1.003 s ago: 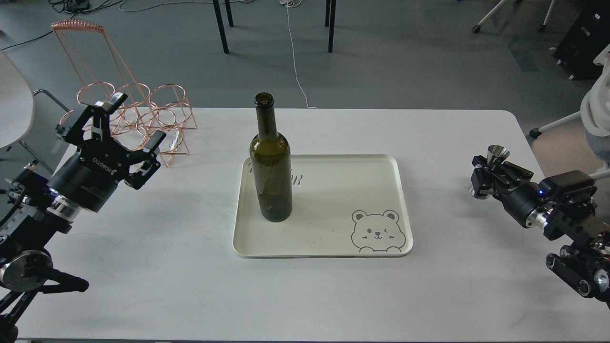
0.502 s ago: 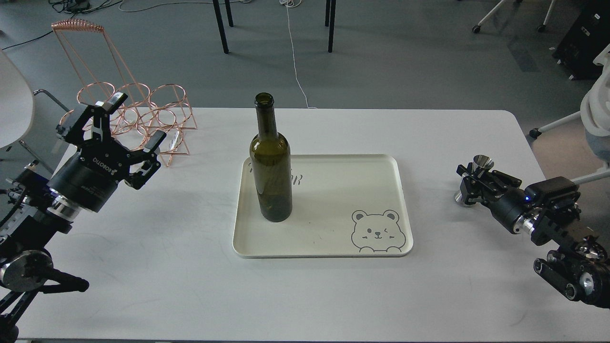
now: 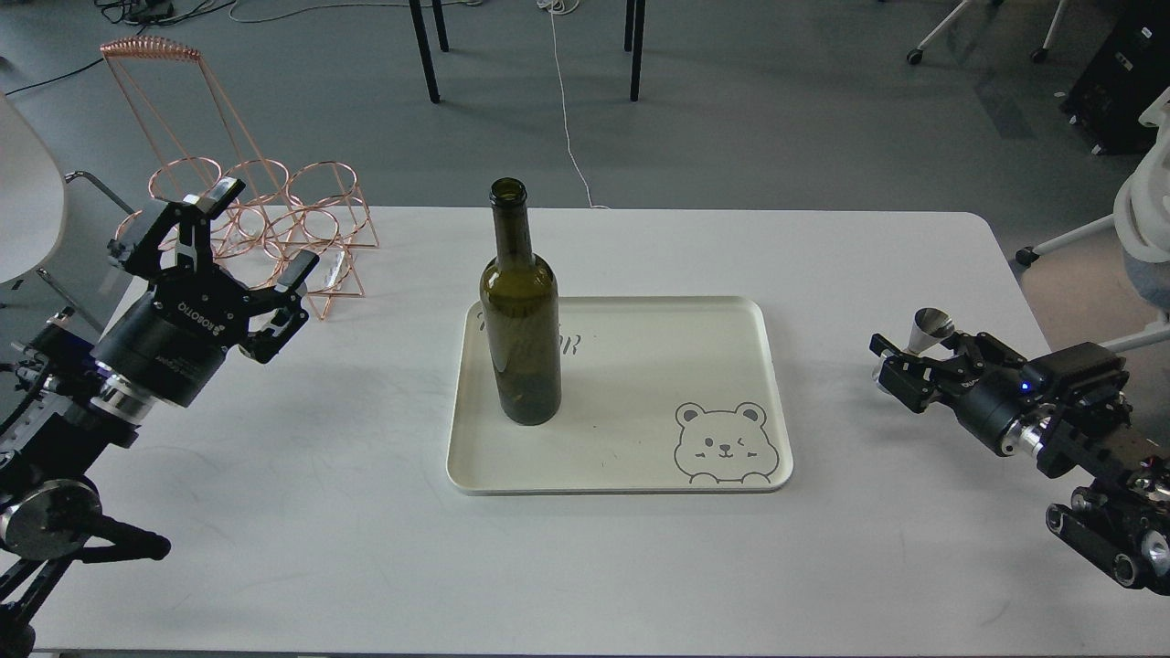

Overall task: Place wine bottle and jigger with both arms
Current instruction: 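Carry the jigger off the tray and set it on the table, then open the right gripper and withdraw it from the jigger, then reach the left gripper over to the wine bottle neck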

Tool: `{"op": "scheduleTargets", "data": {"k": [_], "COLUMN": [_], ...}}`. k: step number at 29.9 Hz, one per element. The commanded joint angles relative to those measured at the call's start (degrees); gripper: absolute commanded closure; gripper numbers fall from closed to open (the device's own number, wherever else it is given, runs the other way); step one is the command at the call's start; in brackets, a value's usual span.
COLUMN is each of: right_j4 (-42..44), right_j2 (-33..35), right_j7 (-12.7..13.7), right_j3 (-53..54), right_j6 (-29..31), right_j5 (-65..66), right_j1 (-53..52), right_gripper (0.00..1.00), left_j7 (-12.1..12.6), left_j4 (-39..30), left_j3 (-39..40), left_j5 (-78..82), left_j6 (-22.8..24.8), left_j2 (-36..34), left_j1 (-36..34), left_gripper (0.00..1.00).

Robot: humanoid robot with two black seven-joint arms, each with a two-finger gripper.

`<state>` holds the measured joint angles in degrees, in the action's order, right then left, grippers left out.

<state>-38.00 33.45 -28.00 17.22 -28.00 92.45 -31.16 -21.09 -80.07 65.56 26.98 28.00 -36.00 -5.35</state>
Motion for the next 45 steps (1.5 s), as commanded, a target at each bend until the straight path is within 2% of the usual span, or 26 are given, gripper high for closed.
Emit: {"op": "scheduleTargets", "data": {"k": [1,7,10,12,14,16,21,22,28,32,34,37,42,45], "right_j4": [-5.9,-15.9,-23.6,-29.6,-35.9,-40.8,-49.4,-49.7,-47.3,-43.1,-40.0,-35.9,-34.9,-34.9], "right_j2": [5.6,15.1,21.6,25.2,28.1,30.3,34.1,34.6,34.7,34.0,33.5,31.7,30.4,30.4], "right_j7": [0.0,0.0,0.0,0.0,0.0,0.0,0.0,0.0,0.0,0.0,0.0,0.0,0.0,0.0], "right_j3": [-1.9,-2.0,-2.1,-2.3,-2.4,-2.1,1.8,2.9,10.5,13.7,13.8,13.2,13.1,13.2], "right_j6": [0.0,0.0,0.0,0.0,0.0,0.0,0.0,1.7,26.3,42.5,48.2,52.0,52.0,51.9], "right_j5": [-0.9,-1.0,-4.3,-11.2,-20.6,-28.5,-51.4,-55.7,-82.4,-98.0,-103.1,-104.9,-104.8,-104.8], "right_j1": [1.8,5.9,7.6,8.4,8.4,8.0,5.1,4.5,2.2,2.2,2.4,2.4,2.8,2.8], "right_gripper": [0.06,0.06,0.05,0.05,0.04,0.04,0.04,0.04,0.03,0.02,0.02,0.02,0.02,0.02], "left_j7": [0.0,0.0,-0.1,-1.6,-4.6,-6.3,-6.9,-6.9,-6.9,-6.9,-6.9,-6.9,-6.9,-6.9], "left_j4": [0.0,0.0,-0.1,-0.1,-0.2,-0.5,-4.0,-4.8,-9.2,-13.7,-15.3,-16.1,-15.2,-13.1], "left_j3": [0.0,0.0,0.1,0.2,0.2,0.2,0.2,0.2,0.1,-0.6,-1.1,-2.7,-13.0,-17.8], "left_j5": [0.0,0.1,1.8,4.8,7.3,8.6,12.6,15.0,39.8,52.1,58.6,70.3,83.0,84.9], "left_j6": [0.0,0.0,0.0,0.0,0.0,0.0,0.0,0.0,0.0,0.0,0.0,0.0,0.0,-0.8], "left_j2": [0.1,0.0,-1.5,-3.2,-4.7,-6.2,-9.2,-9.7,-10.8,-10.6,-10.6,-10.9,-10.5,-10.4], "left_j1": [0.0,-0.1,-0.2,-1.0,-2.4,-3.7,-7.1,-7.9,-14.2,-17.8,-20.1,-23.7,-32.9,-35.2], "left_gripper": [0.02,0.02,0.02,0.02,0.02,0.02,0.02,0.02,0.02,0.02,0.02,0.02,0.02,0.02]}}
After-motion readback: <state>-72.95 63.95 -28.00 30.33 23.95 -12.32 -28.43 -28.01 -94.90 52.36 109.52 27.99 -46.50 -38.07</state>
